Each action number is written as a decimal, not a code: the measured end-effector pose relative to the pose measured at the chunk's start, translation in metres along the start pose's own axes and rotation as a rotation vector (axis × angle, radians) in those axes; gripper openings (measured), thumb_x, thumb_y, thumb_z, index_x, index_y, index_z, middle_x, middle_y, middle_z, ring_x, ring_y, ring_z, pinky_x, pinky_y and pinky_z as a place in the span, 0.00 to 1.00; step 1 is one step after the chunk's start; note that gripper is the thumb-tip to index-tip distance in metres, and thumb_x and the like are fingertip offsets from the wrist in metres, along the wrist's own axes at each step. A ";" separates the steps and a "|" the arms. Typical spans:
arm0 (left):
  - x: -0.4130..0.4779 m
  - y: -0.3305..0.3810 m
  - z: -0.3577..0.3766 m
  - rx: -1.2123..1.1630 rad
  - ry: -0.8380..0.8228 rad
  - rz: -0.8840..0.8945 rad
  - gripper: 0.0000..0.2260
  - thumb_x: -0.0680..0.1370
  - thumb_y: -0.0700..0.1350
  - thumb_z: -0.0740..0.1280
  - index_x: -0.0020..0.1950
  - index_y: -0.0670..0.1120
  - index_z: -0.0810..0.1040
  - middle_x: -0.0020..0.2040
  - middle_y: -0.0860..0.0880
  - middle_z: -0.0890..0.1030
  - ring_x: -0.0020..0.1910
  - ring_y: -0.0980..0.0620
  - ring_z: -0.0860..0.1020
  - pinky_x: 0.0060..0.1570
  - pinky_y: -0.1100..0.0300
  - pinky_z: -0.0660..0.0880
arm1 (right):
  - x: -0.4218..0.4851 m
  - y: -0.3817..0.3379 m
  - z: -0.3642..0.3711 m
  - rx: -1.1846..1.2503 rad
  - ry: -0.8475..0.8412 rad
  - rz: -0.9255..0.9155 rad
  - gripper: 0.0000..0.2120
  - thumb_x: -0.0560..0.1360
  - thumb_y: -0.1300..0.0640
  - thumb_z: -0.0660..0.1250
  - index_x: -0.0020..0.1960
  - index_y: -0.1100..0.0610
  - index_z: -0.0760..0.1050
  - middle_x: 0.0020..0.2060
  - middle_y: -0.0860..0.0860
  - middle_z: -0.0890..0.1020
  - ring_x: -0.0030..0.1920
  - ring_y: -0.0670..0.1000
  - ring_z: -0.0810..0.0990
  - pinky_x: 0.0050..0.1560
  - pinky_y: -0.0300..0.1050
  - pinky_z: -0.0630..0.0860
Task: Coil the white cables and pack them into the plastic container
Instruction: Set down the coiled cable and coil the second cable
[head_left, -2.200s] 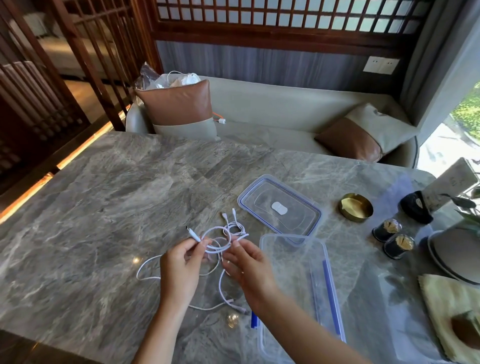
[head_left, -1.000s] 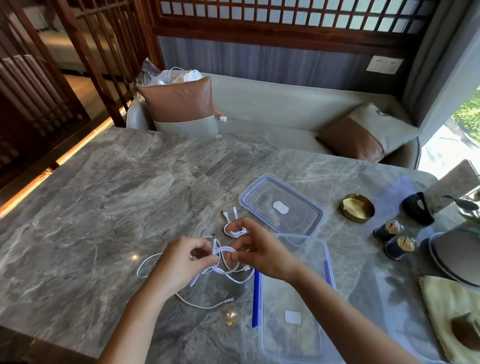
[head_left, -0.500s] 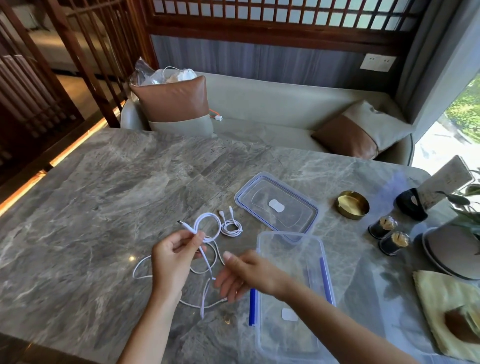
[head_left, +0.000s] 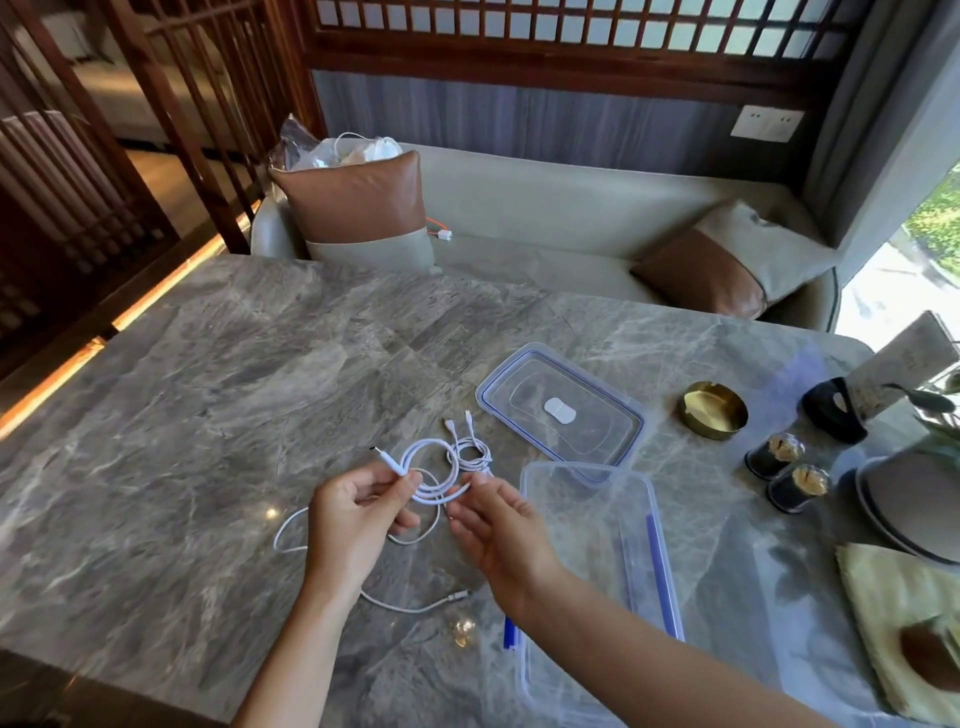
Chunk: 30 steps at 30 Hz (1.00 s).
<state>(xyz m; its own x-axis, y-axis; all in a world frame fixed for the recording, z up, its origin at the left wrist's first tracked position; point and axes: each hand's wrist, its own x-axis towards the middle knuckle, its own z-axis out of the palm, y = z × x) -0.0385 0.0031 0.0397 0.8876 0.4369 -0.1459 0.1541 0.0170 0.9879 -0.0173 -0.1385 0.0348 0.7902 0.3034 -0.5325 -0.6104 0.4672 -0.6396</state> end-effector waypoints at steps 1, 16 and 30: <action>-0.001 0.000 0.001 0.010 -0.013 -0.005 0.05 0.71 0.36 0.71 0.36 0.44 0.80 0.26 0.50 0.82 0.22 0.57 0.77 0.22 0.68 0.72 | 0.000 -0.002 0.000 -0.058 0.008 -0.056 0.08 0.77 0.56 0.64 0.41 0.54 0.80 0.30 0.48 0.82 0.30 0.43 0.80 0.34 0.34 0.78; 0.004 0.017 -0.008 0.168 -0.262 -0.050 0.03 0.71 0.33 0.70 0.38 0.38 0.79 0.22 0.49 0.79 0.20 0.58 0.75 0.22 0.68 0.72 | -0.005 -0.027 -0.004 -0.785 -0.146 -0.505 0.07 0.77 0.54 0.65 0.51 0.50 0.81 0.45 0.55 0.83 0.43 0.45 0.77 0.47 0.39 0.73; 0.009 0.009 -0.006 0.466 -0.236 0.252 0.15 0.63 0.44 0.78 0.40 0.54 0.74 0.36 0.57 0.76 0.33 0.61 0.72 0.36 0.68 0.69 | 0.017 -0.065 -0.022 -1.016 -0.419 -0.279 0.09 0.76 0.66 0.64 0.53 0.70 0.78 0.31 0.53 0.78 0.29 0.44 0.75 0.34 0.36 0.76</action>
<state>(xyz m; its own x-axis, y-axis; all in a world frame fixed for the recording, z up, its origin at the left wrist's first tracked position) -0.0314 0.0126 0.0479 0.9862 0.1626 0.0304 0.0526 -0.4827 0.8742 0.0348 -0.1821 0.0549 0.7449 0.6380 -0.1952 -0.0205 -0.2706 -0.9625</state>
